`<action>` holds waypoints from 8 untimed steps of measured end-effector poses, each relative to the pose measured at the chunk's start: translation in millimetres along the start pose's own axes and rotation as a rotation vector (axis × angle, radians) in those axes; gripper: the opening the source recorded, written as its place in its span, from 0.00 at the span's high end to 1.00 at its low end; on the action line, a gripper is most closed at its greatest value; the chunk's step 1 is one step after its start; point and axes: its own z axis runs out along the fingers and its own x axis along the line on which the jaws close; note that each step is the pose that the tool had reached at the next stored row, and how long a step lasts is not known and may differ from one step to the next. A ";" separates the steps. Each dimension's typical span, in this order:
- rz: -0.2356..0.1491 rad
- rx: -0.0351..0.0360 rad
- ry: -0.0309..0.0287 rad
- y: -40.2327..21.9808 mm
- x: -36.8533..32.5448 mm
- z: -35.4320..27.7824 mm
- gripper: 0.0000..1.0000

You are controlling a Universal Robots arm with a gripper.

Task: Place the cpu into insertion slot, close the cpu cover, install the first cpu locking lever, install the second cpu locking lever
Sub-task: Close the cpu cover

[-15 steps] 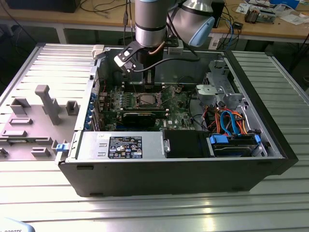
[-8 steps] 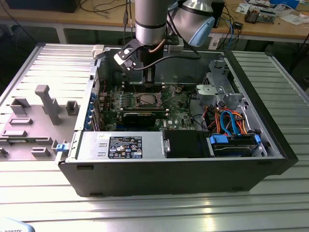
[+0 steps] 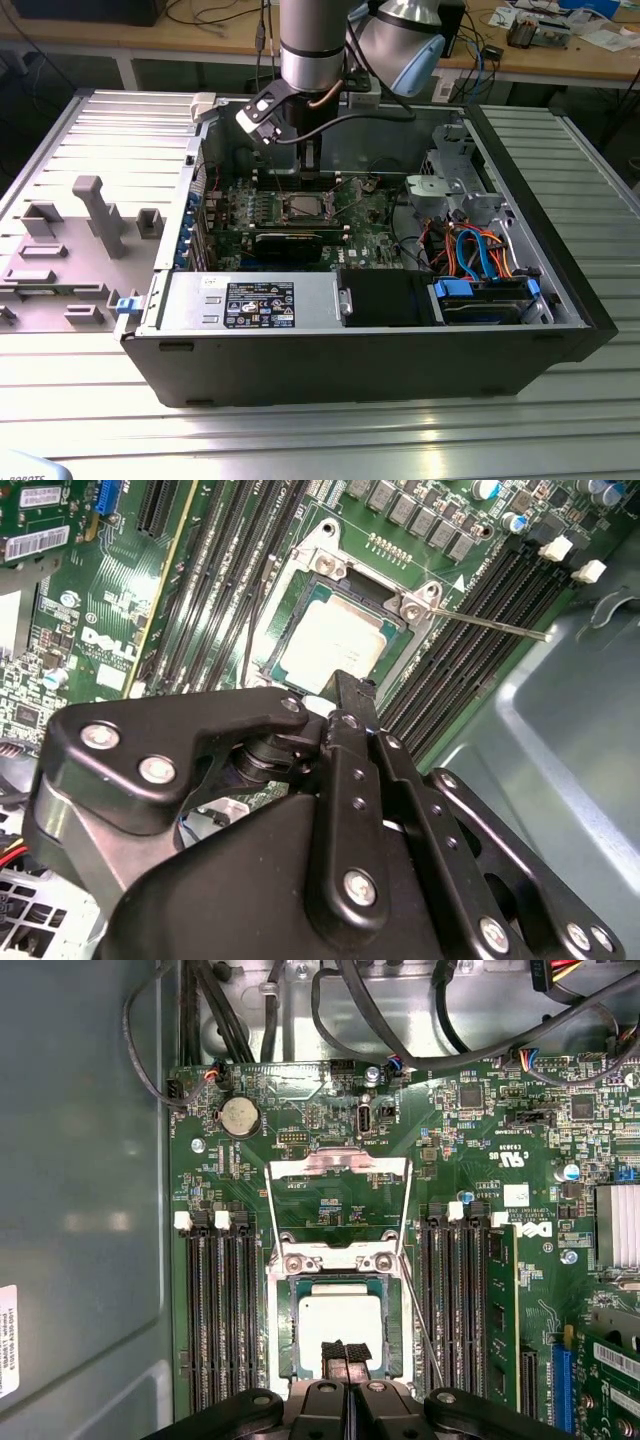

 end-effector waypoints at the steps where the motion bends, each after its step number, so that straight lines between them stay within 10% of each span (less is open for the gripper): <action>1: 0.000 0.0000 0.0000 0.0 0.0 -0.3 0.89; 8: 0.000 0.0001 -0.0002 0.1 0.0 -3.4 0.89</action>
